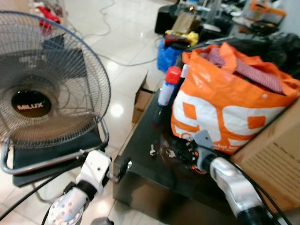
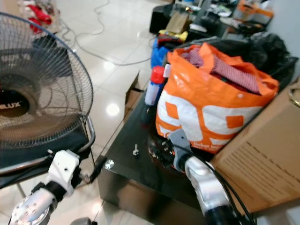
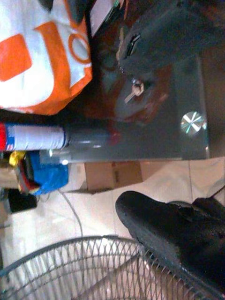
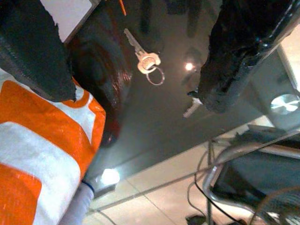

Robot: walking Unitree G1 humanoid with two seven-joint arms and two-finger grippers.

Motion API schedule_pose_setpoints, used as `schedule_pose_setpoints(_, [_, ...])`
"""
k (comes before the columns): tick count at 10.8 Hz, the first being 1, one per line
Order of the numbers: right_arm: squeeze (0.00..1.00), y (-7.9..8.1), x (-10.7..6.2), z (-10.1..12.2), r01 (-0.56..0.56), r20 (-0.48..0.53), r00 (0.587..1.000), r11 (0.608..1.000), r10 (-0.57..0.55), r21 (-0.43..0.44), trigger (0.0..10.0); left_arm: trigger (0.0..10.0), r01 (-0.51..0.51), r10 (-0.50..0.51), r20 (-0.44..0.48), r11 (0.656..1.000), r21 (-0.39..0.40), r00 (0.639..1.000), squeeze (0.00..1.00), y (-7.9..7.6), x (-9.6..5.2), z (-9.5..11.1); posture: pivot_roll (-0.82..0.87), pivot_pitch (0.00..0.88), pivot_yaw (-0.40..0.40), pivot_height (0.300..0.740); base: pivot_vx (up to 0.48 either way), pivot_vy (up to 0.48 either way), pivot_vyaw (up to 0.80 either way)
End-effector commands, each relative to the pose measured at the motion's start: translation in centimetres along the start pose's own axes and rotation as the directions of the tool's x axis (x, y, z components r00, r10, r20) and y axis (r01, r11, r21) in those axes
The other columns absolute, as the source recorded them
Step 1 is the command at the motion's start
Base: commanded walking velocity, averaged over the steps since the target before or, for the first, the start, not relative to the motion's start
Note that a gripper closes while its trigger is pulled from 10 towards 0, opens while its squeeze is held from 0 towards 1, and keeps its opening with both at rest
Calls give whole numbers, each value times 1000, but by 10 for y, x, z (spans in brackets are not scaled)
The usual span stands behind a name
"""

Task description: Hang keys on a hook

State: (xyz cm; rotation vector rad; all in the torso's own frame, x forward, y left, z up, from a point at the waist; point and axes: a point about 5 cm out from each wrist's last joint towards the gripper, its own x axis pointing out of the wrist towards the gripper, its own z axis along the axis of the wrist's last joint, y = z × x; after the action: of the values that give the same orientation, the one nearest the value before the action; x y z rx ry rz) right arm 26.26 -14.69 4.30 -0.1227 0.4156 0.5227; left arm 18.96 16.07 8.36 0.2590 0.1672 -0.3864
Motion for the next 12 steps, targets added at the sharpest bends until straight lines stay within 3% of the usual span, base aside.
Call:
schedule_pose_setpoints(1, [0,-5,-9,6,11,13,1000,1000,-10,-22,10000,10000,-24,24,-9,1000,14,1000,0,-1,4,-4,26,3,-154,740,0,0,0])
schedule_pose_setpoints(3, [0,-4,-22,4,43,19,999,999,-44,5,10000,10000,-68,69,-8,997,41,998,0,3,8,-3,20,0,-115,740,0,0,0])
schedule_pose_setpoints(7, [0,28,-35,-11,5,15,1000,997,-7,76,10000,10000,-59,57,35,997,58,998,0,20,20,7,-9,0,55,740,0,0,0])
schedule_pose_setpoints(12, [0,45,-35,-20,40,15,999,990,-42,134,10000,10000,-59,56,39,994,87,998,0,36,21,10,9,0,130,740,0,0,0])
